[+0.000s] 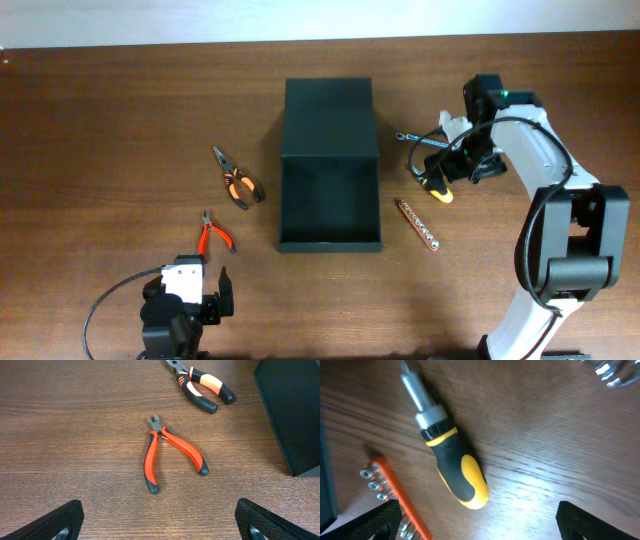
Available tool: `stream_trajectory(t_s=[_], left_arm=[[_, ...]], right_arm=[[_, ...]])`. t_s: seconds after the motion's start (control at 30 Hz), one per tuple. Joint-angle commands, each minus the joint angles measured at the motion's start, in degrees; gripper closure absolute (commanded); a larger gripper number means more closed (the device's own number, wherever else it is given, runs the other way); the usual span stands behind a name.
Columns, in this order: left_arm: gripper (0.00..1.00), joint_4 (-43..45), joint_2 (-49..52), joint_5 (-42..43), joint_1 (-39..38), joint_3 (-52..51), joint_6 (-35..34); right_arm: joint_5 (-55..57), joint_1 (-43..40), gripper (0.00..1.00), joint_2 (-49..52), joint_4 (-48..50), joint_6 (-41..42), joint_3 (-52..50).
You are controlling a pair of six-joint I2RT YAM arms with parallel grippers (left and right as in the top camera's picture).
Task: Pack container
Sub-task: 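Reach right gripper to the yellow-black screwdriver and grasp it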
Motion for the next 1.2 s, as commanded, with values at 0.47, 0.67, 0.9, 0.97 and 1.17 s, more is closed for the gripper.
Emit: stream_trajectory(t_s=[0.47,0.67,0.9,0.97,1.17], left_arm=[[0.01,0.13,-0.46,0.66,0.33,-0.33,1.11],[0.01,0.13,-0.46,0.66,0.33,-0.33,1.11],[0.01,0.13,-0.46,0.66,0.33,-0.33,1.11],[0.01,0.13,-0.46,0.63,0.33,-0.33,1.11],[0.01,0.13,-0.46,0.66,0.33,-0.33,1.11]], right_arm=[[-0.33,4.39,0.01,0.42,11.61,-4.50,-9.46],[-0.07,5.64,0.00,0.70,13.42,-4.70,-9.55],[1.38,5.75,0.10,2.47,13.57,-4.59,-9.55],[1.38,5.75,0.16,2.80,13.60,-4.35,-9.55],[1.38,5.75,0.56,3.21,13.60,-4.02,-9.55]])
